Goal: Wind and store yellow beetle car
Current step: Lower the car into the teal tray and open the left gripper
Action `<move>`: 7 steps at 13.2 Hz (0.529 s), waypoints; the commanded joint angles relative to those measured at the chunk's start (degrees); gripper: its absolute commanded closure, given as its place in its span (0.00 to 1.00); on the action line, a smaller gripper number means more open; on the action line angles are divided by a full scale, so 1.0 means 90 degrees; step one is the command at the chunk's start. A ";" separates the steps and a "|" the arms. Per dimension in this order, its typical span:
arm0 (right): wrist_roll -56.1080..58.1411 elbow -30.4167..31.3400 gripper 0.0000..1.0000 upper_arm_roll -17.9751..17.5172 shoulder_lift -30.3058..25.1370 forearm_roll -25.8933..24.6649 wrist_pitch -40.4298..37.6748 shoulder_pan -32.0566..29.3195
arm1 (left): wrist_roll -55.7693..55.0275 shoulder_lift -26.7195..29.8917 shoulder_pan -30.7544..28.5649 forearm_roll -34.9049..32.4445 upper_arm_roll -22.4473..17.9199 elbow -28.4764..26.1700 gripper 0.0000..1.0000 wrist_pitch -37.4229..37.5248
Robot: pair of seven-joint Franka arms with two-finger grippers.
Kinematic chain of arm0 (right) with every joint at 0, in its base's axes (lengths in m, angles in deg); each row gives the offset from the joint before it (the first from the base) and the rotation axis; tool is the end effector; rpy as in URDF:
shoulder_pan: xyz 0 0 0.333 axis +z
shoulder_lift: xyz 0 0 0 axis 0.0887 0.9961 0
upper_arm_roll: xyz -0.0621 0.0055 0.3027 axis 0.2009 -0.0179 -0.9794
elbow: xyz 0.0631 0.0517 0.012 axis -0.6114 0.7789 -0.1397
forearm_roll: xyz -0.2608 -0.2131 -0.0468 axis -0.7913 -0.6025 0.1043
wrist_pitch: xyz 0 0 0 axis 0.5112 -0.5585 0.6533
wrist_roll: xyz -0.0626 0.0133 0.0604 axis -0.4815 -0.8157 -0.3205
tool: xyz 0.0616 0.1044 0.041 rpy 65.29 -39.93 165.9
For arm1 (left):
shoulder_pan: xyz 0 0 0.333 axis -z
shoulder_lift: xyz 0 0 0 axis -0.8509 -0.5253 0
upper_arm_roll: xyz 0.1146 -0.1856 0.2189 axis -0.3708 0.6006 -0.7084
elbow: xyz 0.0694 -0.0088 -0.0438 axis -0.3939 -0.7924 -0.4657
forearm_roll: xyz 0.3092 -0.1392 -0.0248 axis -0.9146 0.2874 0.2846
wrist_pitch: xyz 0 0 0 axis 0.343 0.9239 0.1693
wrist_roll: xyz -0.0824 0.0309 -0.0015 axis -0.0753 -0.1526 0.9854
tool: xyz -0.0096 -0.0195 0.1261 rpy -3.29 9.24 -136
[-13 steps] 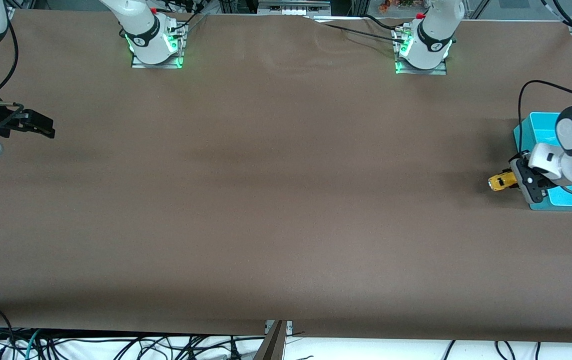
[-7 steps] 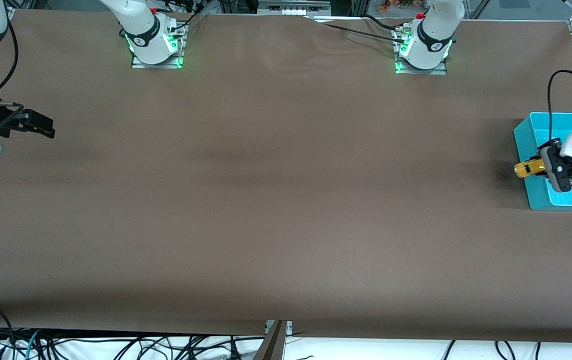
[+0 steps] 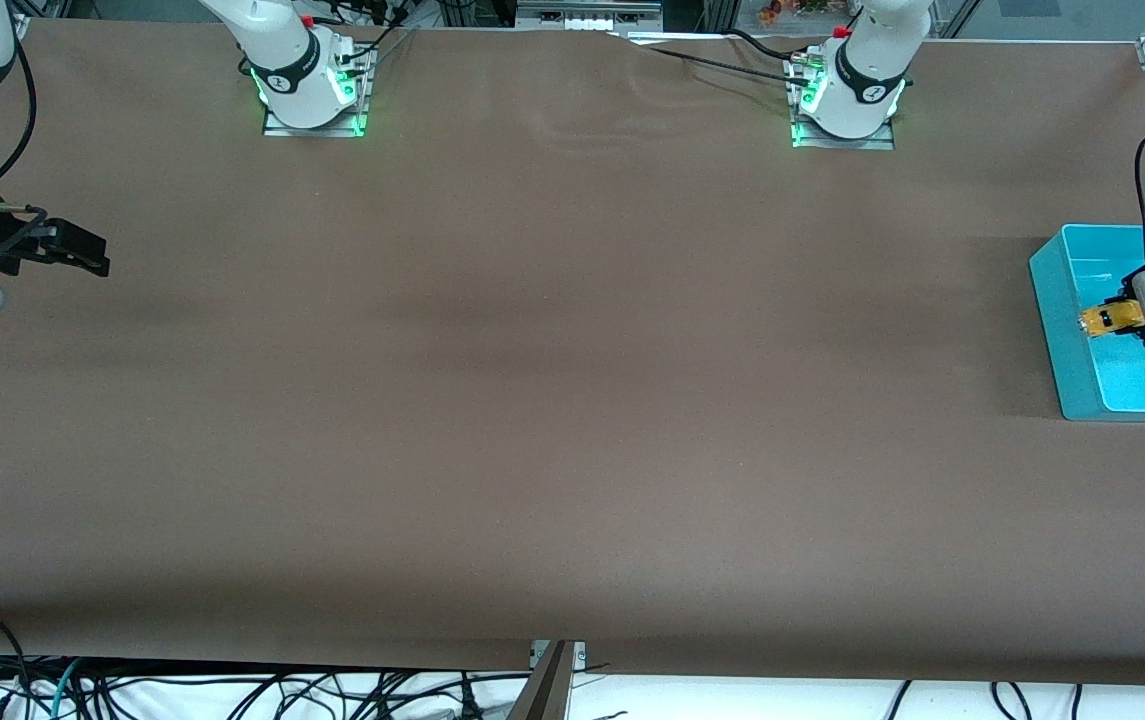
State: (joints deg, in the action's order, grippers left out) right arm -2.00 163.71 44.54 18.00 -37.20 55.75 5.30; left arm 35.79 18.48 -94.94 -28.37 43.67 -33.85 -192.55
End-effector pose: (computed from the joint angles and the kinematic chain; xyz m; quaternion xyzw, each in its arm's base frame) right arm 0.5260 -0.0139 0.5509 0.9979 0.0117 -0.0518 0.0365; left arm 0.4656 0.3317 0.2699 0.8046 -0.5821 -0.0922 0.0726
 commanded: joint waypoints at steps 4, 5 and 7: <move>-0.0017 -0.0074 0.00 -0.0022 -0.0024 0.0116 -0.0111 -0.0052 | 0.0316 -0.0414 -0.0392 -0.0158 0.0076 -0.0111 0.81 -0.0731; -0.0017 -0.0074 0.00 -0.0022 -0.0024 0.0116 -0.0111 -0.0052 | 0.0316 -0.0414 -0.0393 -0.0158 0.0086 -0.0111 0.73 -0.0731; -0.0017 -0.0074 0.00 -0.0022 -0.0024 0.0116 -0.0111 -0.0052 | 0.0336 -0.0375 -0.0373 -0.0158 0.0105 -0.0102 0.64 -0.0711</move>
State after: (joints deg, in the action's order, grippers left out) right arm -2.00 163.70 44.54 18.00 -37.19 55.75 5.29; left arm 37.91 14.12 -97.75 -28.41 43.75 -34.75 -199.10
